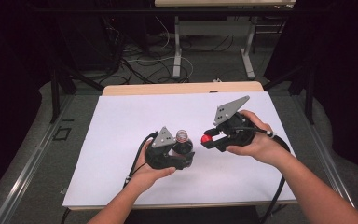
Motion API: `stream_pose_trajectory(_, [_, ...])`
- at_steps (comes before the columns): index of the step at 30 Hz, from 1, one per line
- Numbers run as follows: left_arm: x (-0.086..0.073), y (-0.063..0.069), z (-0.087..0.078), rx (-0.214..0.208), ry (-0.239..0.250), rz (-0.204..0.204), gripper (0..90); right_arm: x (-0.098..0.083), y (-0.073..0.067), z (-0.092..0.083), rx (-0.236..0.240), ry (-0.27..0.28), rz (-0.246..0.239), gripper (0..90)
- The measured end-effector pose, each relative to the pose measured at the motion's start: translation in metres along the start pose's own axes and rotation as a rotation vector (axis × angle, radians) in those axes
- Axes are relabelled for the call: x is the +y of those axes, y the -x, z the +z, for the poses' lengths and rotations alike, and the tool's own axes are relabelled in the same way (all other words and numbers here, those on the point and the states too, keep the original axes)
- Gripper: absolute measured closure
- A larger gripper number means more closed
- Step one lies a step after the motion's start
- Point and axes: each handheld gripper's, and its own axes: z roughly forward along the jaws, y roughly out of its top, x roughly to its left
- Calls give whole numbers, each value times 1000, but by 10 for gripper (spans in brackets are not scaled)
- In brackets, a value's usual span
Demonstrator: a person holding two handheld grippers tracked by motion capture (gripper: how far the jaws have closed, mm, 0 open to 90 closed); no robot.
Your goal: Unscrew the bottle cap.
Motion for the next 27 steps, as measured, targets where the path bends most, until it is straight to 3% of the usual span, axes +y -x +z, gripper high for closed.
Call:
stream_pose_trajectory(4, [10, -7, 0, 9, 2, -3, 301, -7, -5, 1, -18, 5, 18, 605])
stream_pose_trajectory(5, [13, -9, 0, 10, 3, -5, 301, -9, -5, 2, -45, 9, 21, 605])
stream_pose_trajectory(7, [18, -13, 2, 16, 4, -12, 301, -12, -6, 3, -21, 9, 19, 605])
stream_pose_trajectory(12, [28, -26, 13, 41, 11, -30, 301, -20, -8, 7, -38, 20, 38, 605])
stream_pose_trajectory(18, [33, -44, 29, 62, 5, -51, 302, -33, -9, 15, -55, 36, 73, 606])
stream_pose_trajectory(27, [33, -75, 56, 113, 7, -113, 302, -56, -6, 30, -91, 37, 119, 606])
